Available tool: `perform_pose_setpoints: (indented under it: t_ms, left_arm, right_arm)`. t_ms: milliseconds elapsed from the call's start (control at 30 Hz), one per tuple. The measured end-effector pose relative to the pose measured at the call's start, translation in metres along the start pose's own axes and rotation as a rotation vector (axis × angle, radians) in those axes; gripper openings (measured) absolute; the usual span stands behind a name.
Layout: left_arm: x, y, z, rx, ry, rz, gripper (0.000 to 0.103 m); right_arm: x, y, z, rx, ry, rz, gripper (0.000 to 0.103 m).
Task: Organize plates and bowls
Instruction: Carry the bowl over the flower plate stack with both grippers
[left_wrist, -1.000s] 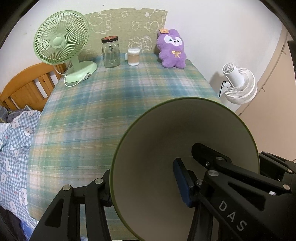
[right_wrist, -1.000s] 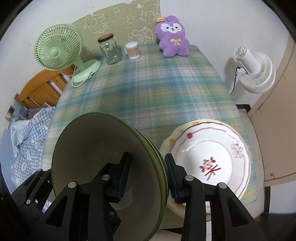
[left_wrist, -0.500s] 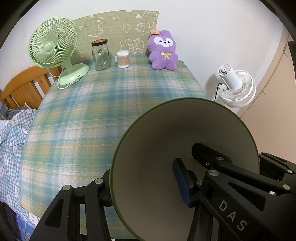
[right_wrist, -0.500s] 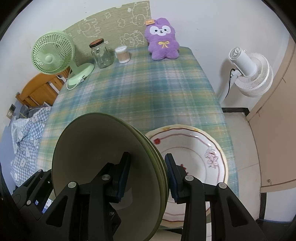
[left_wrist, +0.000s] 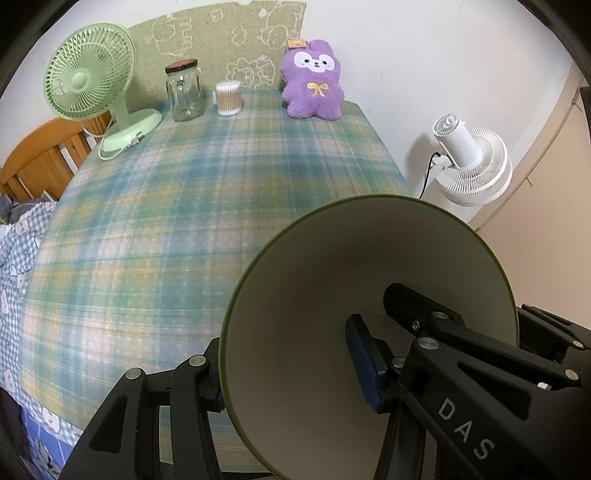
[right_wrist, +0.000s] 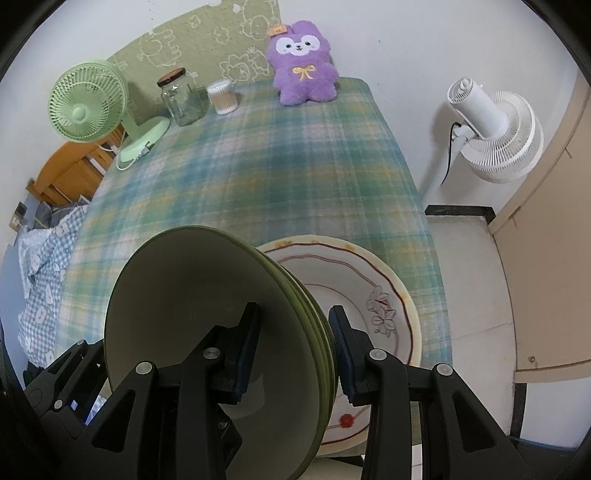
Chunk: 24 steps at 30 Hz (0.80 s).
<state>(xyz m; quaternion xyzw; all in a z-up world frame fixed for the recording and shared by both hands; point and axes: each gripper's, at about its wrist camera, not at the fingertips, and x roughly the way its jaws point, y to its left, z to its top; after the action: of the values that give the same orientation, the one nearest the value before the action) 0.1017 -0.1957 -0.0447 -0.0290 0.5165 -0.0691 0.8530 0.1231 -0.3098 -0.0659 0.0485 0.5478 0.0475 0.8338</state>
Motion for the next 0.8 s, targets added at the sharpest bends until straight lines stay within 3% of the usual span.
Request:
perform_pose_setpoints:
  t_ms: [333,800]
  left_arm:
    - [0.023,-0.014,-0.004,-0.019,0.060,0.011,0.054]
    - [0.028,-0.024,0.002,-0.003,0.029,0.038,0.054]
  right_arm:
    - [0.022,-0.021,-0.001,0.002,0.061,0.011,0.041]
    - [0.033,-0.035,0.007,0.006,0.061,0.028,0.042]
